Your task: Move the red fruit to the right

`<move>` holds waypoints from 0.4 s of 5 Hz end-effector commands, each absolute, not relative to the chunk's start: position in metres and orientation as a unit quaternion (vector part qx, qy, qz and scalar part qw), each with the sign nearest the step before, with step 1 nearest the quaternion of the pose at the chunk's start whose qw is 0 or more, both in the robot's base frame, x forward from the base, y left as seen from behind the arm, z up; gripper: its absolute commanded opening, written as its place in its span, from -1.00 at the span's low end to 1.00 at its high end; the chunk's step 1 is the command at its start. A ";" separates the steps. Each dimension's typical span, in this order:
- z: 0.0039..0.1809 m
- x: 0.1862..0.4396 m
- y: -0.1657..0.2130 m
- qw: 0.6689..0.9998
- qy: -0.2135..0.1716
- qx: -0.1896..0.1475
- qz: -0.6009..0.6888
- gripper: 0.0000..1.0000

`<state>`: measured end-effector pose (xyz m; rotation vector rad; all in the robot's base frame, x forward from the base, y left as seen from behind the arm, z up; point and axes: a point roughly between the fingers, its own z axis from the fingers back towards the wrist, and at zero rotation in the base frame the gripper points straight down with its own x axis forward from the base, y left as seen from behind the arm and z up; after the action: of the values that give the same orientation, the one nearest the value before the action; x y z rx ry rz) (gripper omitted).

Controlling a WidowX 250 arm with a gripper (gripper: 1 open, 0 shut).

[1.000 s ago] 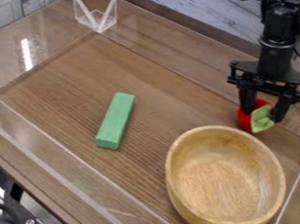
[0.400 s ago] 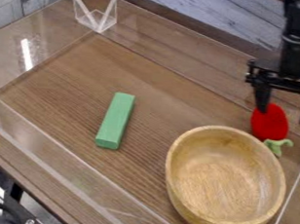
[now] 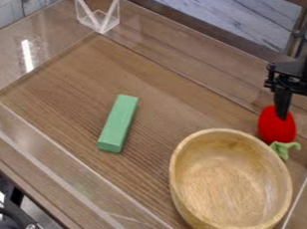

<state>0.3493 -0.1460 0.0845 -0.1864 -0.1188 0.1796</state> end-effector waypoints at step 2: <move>0.125 0.351 -0.140 0.982 -0.115 -0.113 0.099 1.00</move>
<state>0.3482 -0.1409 0.1021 -0.2036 -0.1677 0.2025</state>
